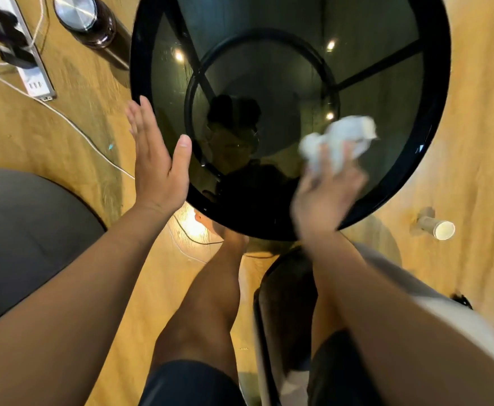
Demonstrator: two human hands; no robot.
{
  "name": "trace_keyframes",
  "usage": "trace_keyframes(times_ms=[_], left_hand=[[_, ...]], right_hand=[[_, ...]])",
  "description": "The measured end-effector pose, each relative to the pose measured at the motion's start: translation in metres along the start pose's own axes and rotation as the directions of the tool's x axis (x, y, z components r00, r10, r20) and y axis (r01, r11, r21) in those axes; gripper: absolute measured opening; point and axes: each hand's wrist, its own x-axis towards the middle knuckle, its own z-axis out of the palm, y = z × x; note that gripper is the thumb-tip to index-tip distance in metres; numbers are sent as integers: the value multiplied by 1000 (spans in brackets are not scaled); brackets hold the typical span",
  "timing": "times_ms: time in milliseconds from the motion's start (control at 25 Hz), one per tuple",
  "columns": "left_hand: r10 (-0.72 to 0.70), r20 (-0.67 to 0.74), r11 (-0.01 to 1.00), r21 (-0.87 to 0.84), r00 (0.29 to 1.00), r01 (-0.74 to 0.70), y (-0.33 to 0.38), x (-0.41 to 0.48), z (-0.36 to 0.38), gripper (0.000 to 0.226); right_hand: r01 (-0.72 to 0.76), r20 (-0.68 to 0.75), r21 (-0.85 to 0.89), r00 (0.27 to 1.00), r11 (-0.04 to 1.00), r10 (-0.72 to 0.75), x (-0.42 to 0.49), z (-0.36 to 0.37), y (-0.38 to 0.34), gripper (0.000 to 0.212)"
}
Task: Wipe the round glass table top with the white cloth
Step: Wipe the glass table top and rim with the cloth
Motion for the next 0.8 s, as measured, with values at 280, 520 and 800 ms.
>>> trace_keyframes(times_ms=[280, 520, 800], left_hand=[[10, 30, 999, 41, 1000, -11, -3, 0, -2, 72], [15, -2, 1000, -1, 1000, -15, -1, -5, 4, 70], [-6, -6, 1000, 17, 1000, 6, 5, -8, 7, 70]], right_hand=[[602, 350, 215, 687, 769, -637, -60, -11, -19, 38], [45, 114, -62, 993, 997, -38, 82, -68, 140, 44], [105, 288, 120, 948, 987, -136, -124, -27, -47, 40]])
